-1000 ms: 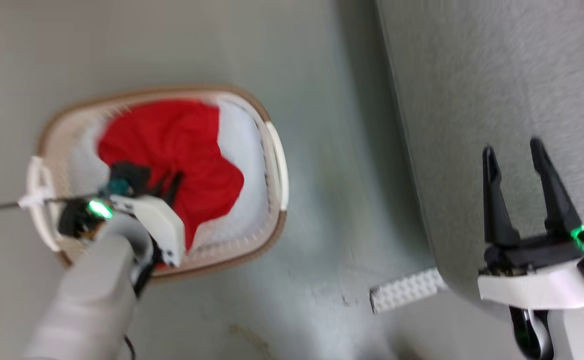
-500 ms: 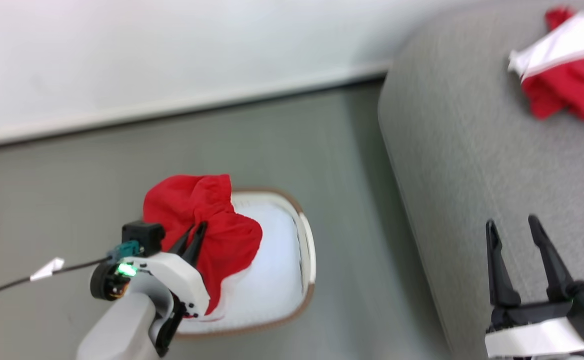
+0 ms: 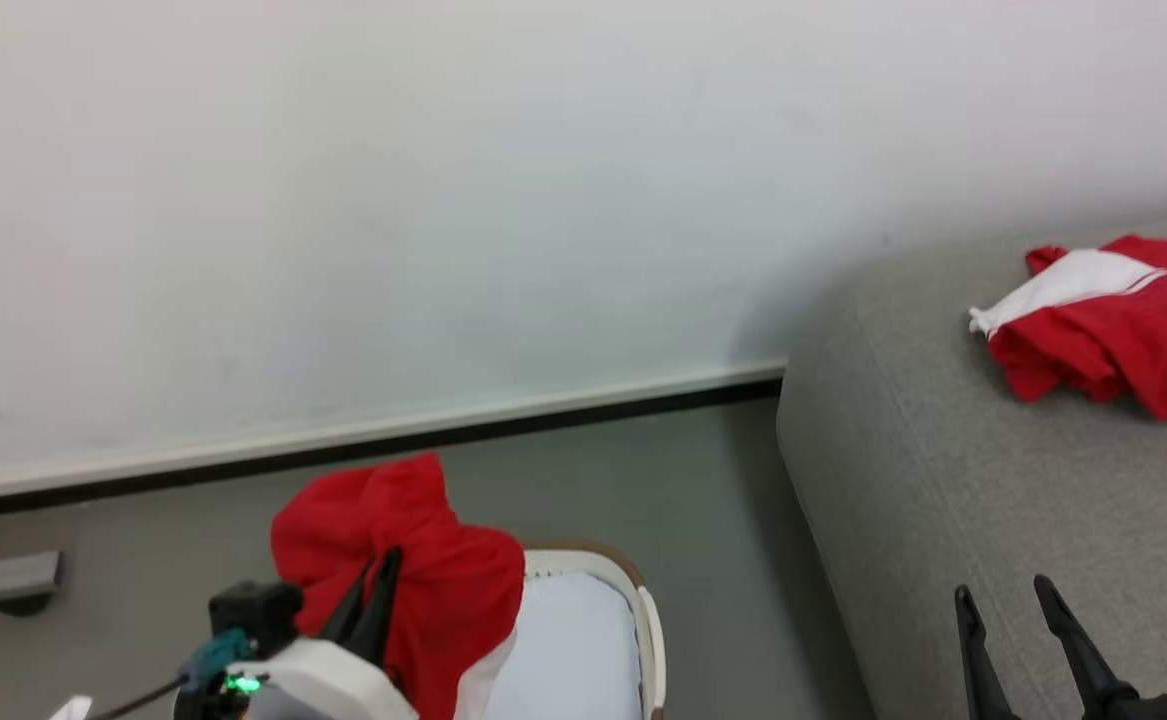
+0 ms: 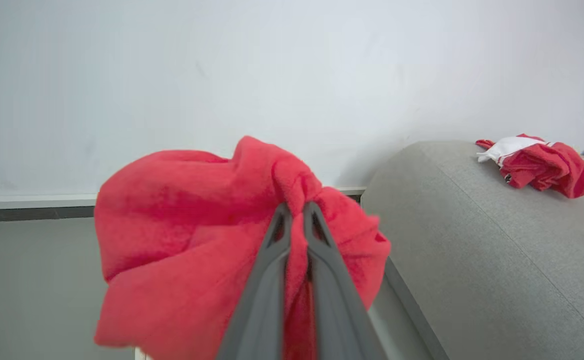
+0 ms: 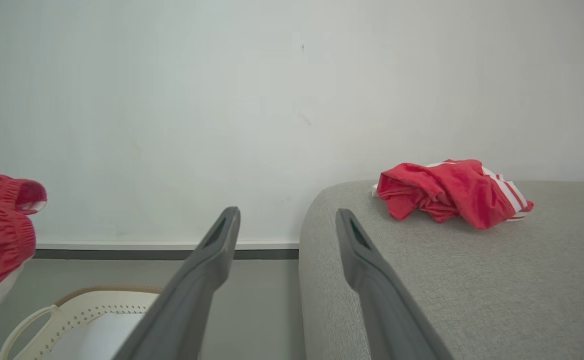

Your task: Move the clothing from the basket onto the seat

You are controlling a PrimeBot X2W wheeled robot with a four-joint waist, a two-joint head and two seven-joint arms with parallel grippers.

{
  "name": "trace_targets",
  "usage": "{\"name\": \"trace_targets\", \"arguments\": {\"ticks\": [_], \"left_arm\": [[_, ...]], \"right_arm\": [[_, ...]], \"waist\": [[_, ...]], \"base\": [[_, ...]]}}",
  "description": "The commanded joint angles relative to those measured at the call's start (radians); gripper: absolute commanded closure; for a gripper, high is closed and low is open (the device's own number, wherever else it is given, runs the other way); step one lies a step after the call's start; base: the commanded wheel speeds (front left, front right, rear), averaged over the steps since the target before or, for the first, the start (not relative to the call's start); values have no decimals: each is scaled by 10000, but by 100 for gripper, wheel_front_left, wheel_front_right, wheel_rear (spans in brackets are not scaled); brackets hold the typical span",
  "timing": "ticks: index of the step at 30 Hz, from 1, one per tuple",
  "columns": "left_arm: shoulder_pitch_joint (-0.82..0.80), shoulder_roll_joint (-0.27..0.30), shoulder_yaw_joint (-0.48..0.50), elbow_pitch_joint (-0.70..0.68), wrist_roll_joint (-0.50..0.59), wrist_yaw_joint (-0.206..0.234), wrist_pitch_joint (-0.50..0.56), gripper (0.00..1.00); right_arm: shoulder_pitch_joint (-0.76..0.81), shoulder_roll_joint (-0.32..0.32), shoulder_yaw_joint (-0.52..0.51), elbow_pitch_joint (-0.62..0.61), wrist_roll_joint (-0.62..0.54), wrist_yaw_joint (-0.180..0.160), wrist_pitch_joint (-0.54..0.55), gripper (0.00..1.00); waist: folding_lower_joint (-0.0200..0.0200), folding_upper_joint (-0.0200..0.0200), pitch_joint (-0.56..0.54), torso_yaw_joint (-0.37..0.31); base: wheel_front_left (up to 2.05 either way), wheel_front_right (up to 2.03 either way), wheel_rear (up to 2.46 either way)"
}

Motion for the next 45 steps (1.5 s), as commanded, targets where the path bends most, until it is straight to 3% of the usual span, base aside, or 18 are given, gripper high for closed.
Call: {"name": "trace_targets", "arguments": {"ticks": [1, 10, 19, 28, 36, 45], "left_arm": [[324, 160, 59, -319, -74, 97, 8, 100], [1644, 791, 176, -2457, -203, 809, 607, 100], [1901, 1055, 135, -3548, -176, 1142, 1027, 100], [1625, 1152, -206, -4401, 78, 1133, 1490, 100], [1188, 722, -908, -4738, 243, 938, 1881, 100], [879, 272, -1698, -4837, 434, 654, 2199, 100]], "right_arm": [[187, -24, -19, -12, -52, -26, 6, 0], [582, -22, 13, -34, 21, -26, 6, 0], [309, -24, 497, -115, -116, -26, 6, 0], [-619, -25, 2955, -97, -777, -26, 6, 0], [-1966, -30, 5617, 793, -717, -26, 6, 0], [-3035, -32, 6757, 1681, -723, -26, 7, 0]], "waist": [[5, 0, -514, 143], [5, 0, -733, 300], [5, 0, -658, 349], [5, 0, -579, 319], [5, 0, -609, 499], [5, 0, -626, 640]], "base": [[0, 0, 0], [0, 0, 0], [0, 0, 0], [0, 0, 0], [0, 0, 0], [0, 0, 0]]}}
